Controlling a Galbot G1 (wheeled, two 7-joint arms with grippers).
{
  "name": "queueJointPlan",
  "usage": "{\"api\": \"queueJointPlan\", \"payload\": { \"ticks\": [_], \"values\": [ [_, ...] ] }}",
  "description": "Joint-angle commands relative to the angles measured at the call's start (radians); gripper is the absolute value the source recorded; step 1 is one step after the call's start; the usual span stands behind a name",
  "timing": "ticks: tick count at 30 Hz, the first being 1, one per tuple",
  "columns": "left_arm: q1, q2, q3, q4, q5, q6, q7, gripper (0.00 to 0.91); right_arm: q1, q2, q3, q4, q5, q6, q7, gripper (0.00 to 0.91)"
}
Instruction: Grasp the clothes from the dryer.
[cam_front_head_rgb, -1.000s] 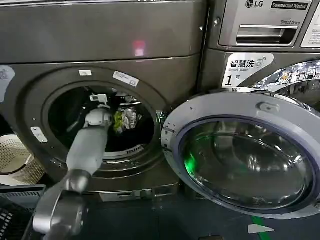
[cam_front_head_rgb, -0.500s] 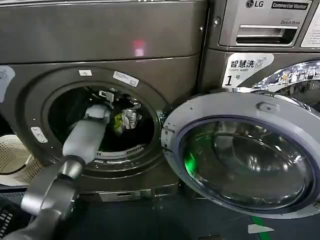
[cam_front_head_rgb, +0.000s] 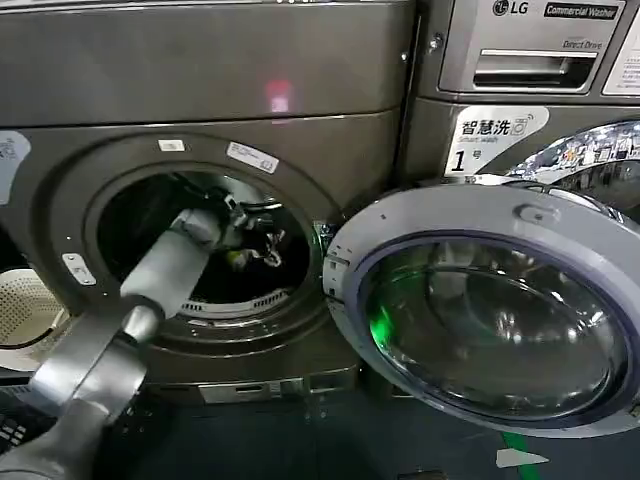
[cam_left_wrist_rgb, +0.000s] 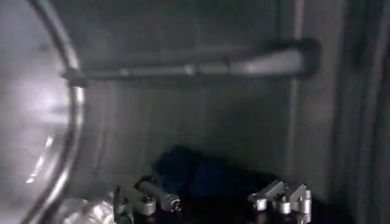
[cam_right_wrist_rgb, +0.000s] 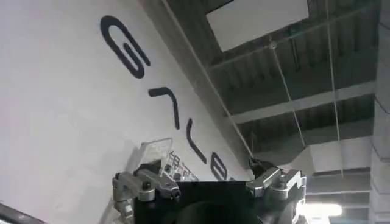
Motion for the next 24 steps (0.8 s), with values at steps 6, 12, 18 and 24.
{"api": "queueJointPlan", "payload": {
  "ticks": [6,12,18,24],
  "values": [
    [-0.031,-0.039,0.166,0.069,0.336,-0.013,0.085,0.907,0.001,0.007,0.003,0.003,-0.001,0.0,-0.003,0.907],
    [-0.018,-0.055,0.166,0.076,0.318,0.005,0.061,0.907,0.002,0.012,0.002,0.004,-0.003,0.0,-0.003,0.907],
    [-0.005,-0.077,0.18,0.104,0.364,-0.002,0.06,0.907,0.001,0.011,0.002,0.003,-0.004,0.0,-0.004,0.907],
    [-0.001,-0.089,0.207,0.127,0.386,0.006,0.048,0.907,0.005,0.01,-0.003,0.002,-0.005,0.001,-0.004,0.907]
  ]
}}
